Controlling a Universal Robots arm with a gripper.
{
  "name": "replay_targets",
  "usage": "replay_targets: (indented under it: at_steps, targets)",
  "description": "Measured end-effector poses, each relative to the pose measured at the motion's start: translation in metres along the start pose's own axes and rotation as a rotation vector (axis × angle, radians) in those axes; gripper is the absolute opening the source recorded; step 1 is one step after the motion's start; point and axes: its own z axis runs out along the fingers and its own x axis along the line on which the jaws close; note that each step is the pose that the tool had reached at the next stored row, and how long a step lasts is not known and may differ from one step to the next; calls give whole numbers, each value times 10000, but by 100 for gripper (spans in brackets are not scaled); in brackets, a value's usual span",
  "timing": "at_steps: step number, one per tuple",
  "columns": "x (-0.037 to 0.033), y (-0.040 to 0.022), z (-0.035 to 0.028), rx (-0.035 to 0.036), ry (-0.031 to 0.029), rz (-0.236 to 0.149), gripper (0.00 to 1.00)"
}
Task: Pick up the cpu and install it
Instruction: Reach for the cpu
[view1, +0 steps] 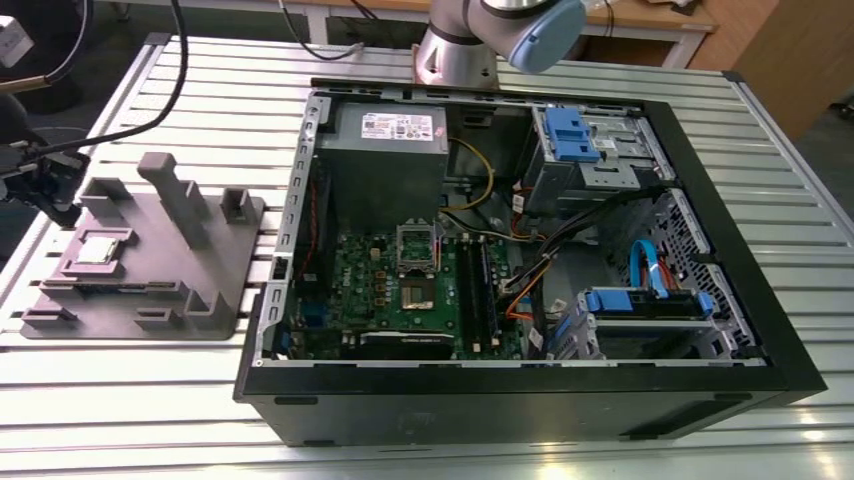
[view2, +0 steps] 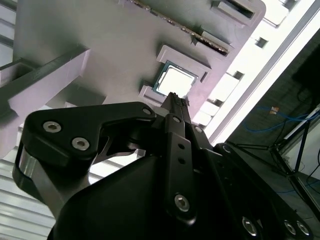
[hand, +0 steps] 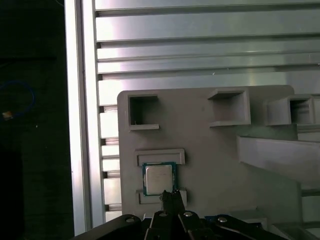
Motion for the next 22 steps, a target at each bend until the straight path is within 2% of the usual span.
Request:
replay_targets:
  at_steps: [12, 22]
  targets:
    - [24, -11, 215, 2, 20, 2, 11]
    - [46, -14, 263, 1, 20, 1, 11]
